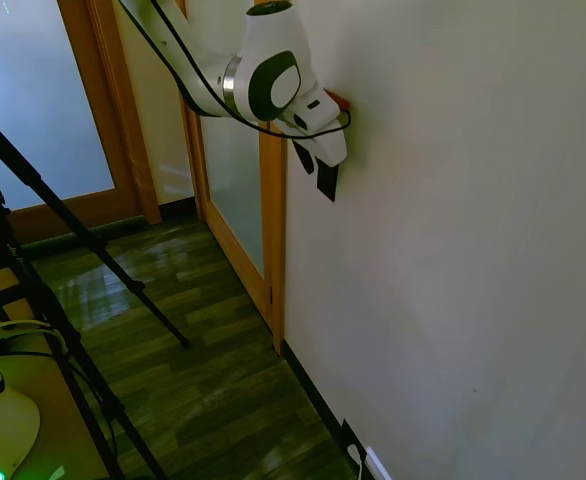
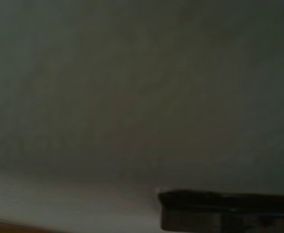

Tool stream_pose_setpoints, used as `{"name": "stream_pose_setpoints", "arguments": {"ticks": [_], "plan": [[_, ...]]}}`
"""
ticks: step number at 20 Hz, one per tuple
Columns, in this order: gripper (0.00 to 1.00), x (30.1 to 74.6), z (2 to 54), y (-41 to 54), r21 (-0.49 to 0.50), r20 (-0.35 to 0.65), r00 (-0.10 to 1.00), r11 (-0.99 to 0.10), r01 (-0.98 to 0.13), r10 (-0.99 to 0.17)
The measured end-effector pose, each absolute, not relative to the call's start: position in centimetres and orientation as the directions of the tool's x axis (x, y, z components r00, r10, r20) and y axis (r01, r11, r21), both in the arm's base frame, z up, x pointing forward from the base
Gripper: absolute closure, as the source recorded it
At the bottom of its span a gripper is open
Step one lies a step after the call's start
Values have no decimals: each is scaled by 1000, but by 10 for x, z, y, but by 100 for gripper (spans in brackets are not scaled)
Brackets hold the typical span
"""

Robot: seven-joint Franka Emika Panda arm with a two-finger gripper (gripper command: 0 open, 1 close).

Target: Turn on the light

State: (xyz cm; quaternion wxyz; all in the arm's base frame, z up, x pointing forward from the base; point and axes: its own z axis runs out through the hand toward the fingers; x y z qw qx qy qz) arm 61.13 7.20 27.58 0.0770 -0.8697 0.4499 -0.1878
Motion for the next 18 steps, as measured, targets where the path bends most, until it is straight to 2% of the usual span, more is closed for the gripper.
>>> {"name": "stream_pose_setpoints", "arguments": {"ticks": [10,18], "plan": [[100,605,285,60,-354,288,500,-576,-737,-817],[100,604,289,63,-353,293,494,-573,-740,-819]]}}
